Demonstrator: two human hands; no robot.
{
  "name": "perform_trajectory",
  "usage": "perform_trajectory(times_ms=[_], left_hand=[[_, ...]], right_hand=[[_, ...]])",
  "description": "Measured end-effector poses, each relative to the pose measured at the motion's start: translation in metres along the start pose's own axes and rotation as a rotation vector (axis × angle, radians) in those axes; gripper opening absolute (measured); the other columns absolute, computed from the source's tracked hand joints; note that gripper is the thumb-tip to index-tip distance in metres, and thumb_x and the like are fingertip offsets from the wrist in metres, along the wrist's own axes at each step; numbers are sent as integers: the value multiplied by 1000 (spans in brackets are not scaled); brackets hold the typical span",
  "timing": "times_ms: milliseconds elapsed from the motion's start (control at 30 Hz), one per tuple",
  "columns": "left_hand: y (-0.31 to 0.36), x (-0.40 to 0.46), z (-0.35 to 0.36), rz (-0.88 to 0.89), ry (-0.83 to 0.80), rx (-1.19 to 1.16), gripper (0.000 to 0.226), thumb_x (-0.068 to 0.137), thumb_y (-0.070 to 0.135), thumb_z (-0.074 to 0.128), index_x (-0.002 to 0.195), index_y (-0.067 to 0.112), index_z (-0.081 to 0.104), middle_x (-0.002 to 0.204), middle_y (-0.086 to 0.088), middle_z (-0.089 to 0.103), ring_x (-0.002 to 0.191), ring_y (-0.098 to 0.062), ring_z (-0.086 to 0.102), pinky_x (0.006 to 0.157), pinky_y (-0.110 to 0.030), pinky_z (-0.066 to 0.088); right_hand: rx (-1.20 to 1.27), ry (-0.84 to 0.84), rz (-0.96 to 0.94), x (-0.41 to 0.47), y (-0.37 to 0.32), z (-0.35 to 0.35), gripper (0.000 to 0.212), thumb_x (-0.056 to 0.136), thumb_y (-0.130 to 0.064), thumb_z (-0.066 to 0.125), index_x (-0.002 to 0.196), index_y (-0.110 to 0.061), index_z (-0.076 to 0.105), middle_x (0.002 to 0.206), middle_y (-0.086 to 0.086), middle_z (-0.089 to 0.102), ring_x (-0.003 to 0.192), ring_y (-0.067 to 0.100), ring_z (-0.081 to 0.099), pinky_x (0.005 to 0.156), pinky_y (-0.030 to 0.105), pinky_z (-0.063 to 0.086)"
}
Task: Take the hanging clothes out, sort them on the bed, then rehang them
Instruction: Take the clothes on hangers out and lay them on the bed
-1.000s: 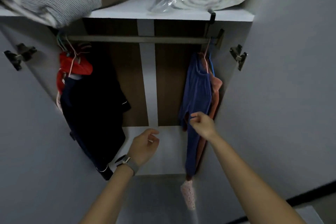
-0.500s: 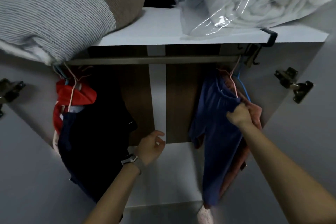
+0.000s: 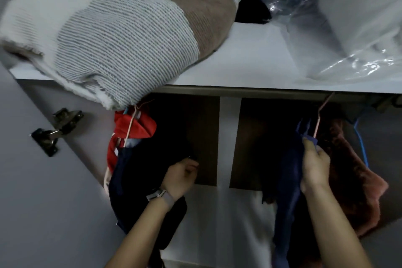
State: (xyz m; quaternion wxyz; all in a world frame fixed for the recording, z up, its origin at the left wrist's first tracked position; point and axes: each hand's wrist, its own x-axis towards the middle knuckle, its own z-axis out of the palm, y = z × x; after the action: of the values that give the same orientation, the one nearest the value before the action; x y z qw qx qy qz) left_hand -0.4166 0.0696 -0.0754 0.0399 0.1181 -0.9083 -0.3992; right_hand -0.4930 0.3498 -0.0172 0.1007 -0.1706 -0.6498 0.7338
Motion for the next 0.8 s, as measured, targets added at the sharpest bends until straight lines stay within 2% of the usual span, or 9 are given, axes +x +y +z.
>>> perform_trajectory(times_ms=[67, 167, 233, 300, 367, 467, 533, 667, 800], left_hand=[[-8, 6, -24, 15, 214, -16, 24, 85, 4, 56, 107, 12, 64, 98, -2, 66, 88, -16, 64, 73, -10, 43], [-27, 8, -56, -45, 699, 99, 28, 76, 3, 64, 104, 3, 61, 101, -14, 61, 98, -30, 56, 88, -34, 45], [-42, 5, -74, -169, 851, 189, 39, 73, 5, 67, 109, -2, 54, 106, -21, 56, 102, -37, 49, 90, -44, 41], [-59, 4, -87, -293, 756, 216, 47, 74, 8, 68, 115, -5, 48, 111, -26, 53, 104, -42, 49, 87, -46, 41], [-77, 7, -92, -365, 583, 203, 42, 79, 14, 64, 114, 0, 47, 112, -26, 56, 99, -43, 55, 79, -43, 45], [-86, 14, -88, -380, 445, 206, 39, 86, 26, 60, 117, 5, 50, 101, -24, 64, 93, -40, 61, 73, -36, 45], [-79, 20, -81, -334, 436, 115, 42, 90, 28, 58, 121, 1, 50, 99, -25, 65, 92, -40, 61, 72, -33, 43], [-62, 20, -64, -163, 527, -79, 30, 91, 21, 58, 107, -4, 57, 82, -19, 64, 77, -32, 60, 62, -24, 34], [-52, 18, -57, -57, 531, -152, 20, 87, 12, 62, 101, -3, 61, 74, -18, 65, 68, -30, 61, 58, -27, 41]], right_hand=[[32, -43, -27, -18, -11, 9, 15, 93, -26, 55, 79, -24, 60, 90, 8, 64, 80, 18, 61, 75, 30, 48], [7, -111, -6, -40, -10, 20, 11, 92, -23, 57, 82, -24, 62, 91, 11, 65, 85, 22, 61, 82, 36, 47], [-52, -163, 17, -48, -3, 28, 9, 91, -23, 58, 86, -17, 63, 92, 17, 64, 86, 27, 61, 81, 37, 46], [-144, -240, 38, -52, 5, 34, 16, 91, -22, 58, 92, -6, 63, 90, 25, 64, 81, 29, 60, 77, 35, 46], [-234, -332, 70, -54, 11, 38, 20, 91, -17, 58, 91, 3, 62, 86, 32, 62, 76, 28, 58, 71, 34, 44], [-337, -410, 53, -58, 15, 41, 19, 92, -12, 56, 78, -1, 61, 70, 19, 62, 71, 26, 57, 65, 32, 42], [-350, -413, 14, -62, 16, 43, 21, 92, -12, 55, 76, -2, 61, 69, 17, 64, 69, 25, 60, 66, 32, 44], [-350, -387, -93, -69, 15, 43, 24, 91, -13, 56, 72, 1, 60, 69, 23, 63, 66, 24, 60, 63, 33, 44], [-341, -351, -158, -70, 20, 43, 29, 89, -13, 57, 64, 0, 52, 58, 15, 54, 58, 21, 52, 60, 35, 42]])
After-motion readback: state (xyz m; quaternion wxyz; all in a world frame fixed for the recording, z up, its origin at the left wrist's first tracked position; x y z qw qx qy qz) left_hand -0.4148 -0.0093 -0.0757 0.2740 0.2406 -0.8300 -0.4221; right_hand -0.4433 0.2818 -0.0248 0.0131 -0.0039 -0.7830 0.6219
